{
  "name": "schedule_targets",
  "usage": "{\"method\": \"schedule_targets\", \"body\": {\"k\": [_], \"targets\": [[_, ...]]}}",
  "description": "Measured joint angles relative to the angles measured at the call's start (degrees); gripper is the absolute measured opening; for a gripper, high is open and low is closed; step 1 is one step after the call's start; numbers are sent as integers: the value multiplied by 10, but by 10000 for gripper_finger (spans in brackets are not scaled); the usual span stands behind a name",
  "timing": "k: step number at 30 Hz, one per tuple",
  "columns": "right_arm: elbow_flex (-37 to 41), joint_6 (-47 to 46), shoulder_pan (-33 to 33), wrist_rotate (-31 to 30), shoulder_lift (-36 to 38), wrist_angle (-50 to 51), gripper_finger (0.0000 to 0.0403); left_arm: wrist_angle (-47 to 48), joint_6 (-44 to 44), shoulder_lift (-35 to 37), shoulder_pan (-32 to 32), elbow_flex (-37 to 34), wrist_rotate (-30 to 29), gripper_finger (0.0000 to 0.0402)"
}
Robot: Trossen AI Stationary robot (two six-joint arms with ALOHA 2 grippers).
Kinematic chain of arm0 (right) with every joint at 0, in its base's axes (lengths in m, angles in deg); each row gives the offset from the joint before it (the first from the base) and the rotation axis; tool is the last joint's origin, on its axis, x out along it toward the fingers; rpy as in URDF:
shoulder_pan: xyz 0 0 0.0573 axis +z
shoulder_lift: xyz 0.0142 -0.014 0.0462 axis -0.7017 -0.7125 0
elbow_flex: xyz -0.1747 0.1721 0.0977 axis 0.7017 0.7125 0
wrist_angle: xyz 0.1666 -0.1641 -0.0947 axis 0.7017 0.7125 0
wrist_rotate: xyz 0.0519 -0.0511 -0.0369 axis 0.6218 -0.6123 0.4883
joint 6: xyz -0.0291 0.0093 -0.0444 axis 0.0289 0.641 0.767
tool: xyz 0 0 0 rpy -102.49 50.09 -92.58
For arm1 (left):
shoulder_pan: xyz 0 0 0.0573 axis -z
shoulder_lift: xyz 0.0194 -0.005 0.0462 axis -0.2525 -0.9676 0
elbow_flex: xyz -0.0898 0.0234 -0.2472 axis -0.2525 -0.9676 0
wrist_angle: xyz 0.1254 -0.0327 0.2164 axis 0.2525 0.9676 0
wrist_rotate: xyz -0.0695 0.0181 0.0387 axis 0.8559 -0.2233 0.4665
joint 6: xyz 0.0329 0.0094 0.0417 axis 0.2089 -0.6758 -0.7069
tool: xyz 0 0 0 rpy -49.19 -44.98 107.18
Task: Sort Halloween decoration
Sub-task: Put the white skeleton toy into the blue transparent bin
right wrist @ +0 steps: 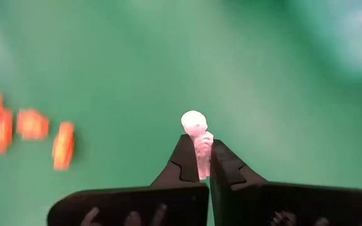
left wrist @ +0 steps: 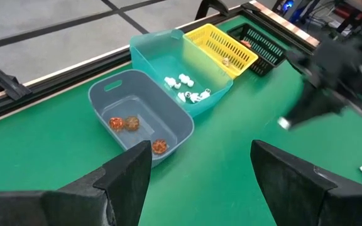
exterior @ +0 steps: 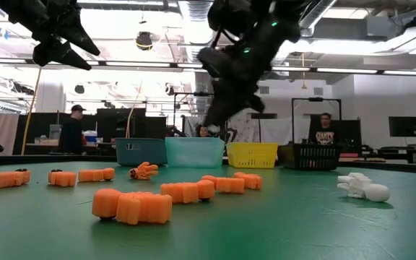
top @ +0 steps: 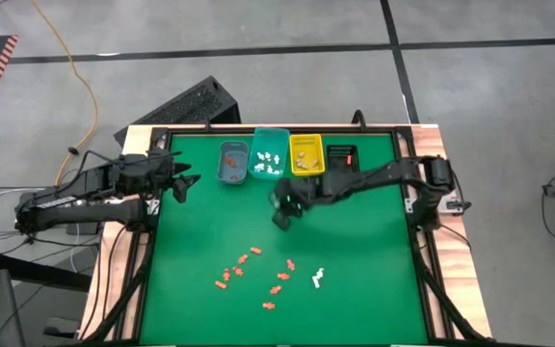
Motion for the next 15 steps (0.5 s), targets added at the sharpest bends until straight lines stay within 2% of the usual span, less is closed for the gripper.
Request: {"method": "schedule_targets", "body": {"k": [8, 12, 15], "targets": [[-21, 8, -105, 0, 1, -120, 6, 1, 0, 0, 0, 0, -1, 261], [-29, 8, -146, 0, -3, -147, 7, 1, 0, 0, 0, 0, -3, 261], [-30, 9, -164, 0, -6, -144, 23, 1, 0, 0, 0, 0, -3, 261]]}}
